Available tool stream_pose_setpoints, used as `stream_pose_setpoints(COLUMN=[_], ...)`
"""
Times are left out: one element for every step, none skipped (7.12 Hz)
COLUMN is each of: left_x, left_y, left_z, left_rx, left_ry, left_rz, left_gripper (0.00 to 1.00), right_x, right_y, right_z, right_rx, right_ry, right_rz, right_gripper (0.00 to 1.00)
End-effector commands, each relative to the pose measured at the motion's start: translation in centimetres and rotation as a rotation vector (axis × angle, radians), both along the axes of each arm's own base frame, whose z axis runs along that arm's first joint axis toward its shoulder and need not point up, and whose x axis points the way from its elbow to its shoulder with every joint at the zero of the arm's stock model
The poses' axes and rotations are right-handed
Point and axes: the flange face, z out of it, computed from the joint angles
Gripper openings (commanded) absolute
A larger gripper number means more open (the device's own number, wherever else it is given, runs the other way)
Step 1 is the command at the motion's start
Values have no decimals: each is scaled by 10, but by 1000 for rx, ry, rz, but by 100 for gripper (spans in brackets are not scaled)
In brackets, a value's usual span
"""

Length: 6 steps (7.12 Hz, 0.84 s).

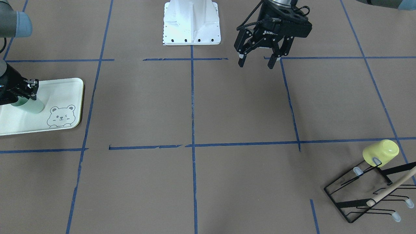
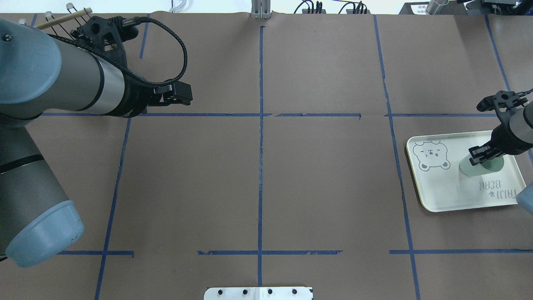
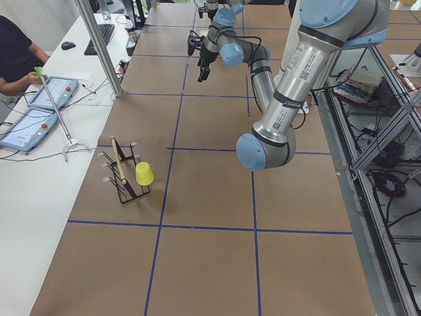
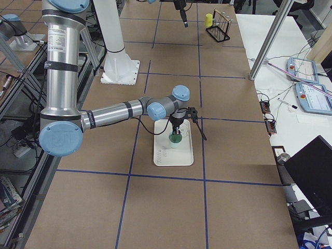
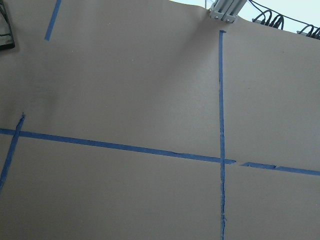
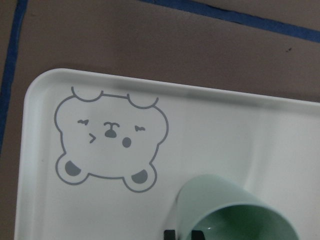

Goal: Left arm grabs green cup and hands to right arm on tray

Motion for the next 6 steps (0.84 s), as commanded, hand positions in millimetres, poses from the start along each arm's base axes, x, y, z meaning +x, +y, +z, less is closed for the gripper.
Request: stream_pose_setpoints(left_x=[-2, -4, -6, -7, -10, -22], left_y=[2, 2, 4, 2, -1, -6], left_z=[-2, -3, -5, 3, 42, 59], left_rx=[6, 7, 12, 3, -10, 69], left_ry=[6, 7, 12, -5, -103, -197], left_rz=[-1, -3, -4, -6, 20, 86], left_gripper=[100, 100, 100, 100, 100, 100], right_x=[-2, 3, 23, 49, 77, 103], right_y=[1, 4, 2, -1, -5, -10], right_z=[-9, -22, -50, -68, -77, -79], right_rx=[15, 35, 73, 102, 96, 67], right_ry=[-13, -24, -54, -73, -68, -91], right_rz=[-8, -3, 33, 82, 139, 184], right_gripper=[100, 100, 100, 100, 100, 100])
